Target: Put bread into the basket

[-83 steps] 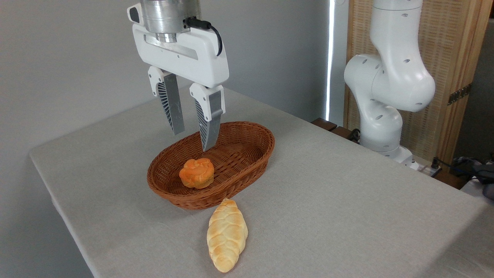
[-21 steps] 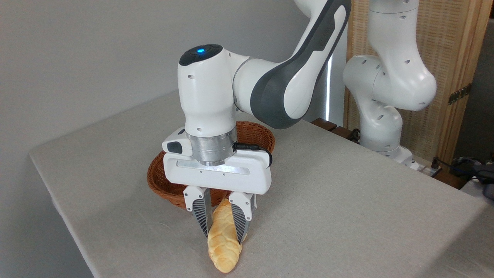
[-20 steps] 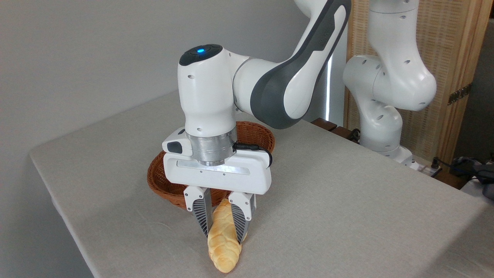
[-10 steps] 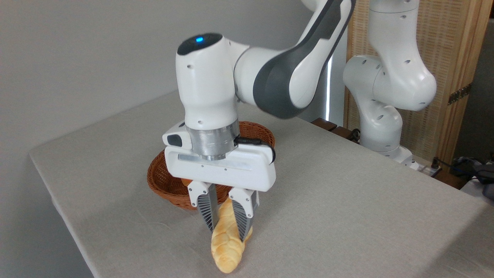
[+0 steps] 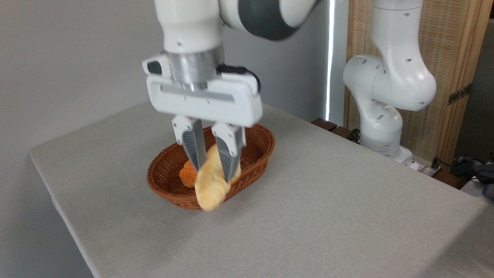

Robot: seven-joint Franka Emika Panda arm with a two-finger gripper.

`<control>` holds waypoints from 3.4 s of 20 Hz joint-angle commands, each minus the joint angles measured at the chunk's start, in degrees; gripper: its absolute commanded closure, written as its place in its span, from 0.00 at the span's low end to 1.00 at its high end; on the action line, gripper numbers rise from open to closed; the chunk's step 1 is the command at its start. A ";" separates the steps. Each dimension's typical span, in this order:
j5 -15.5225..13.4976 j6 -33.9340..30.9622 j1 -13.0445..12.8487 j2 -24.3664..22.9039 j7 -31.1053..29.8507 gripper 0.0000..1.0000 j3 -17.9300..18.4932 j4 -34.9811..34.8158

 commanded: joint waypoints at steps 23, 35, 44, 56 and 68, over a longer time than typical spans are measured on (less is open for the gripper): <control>-0.92 -5.67 -4.32 -2.63 1.29 0.00 -12.85 -6.52; -1.36 -4.97 -4.41 -2.54 1.11 0.00 -12.85 -6.43; -1.27 -5.93 -3.00 -1.23 0.76 0.00 -11.97 0.58; -3.02 -13.84 -1.33 1.94 18.76 0.00 -2.49 14.22; -4.34 -14.11 -1.86 2.38 16.49 0.00 -2.04 14.14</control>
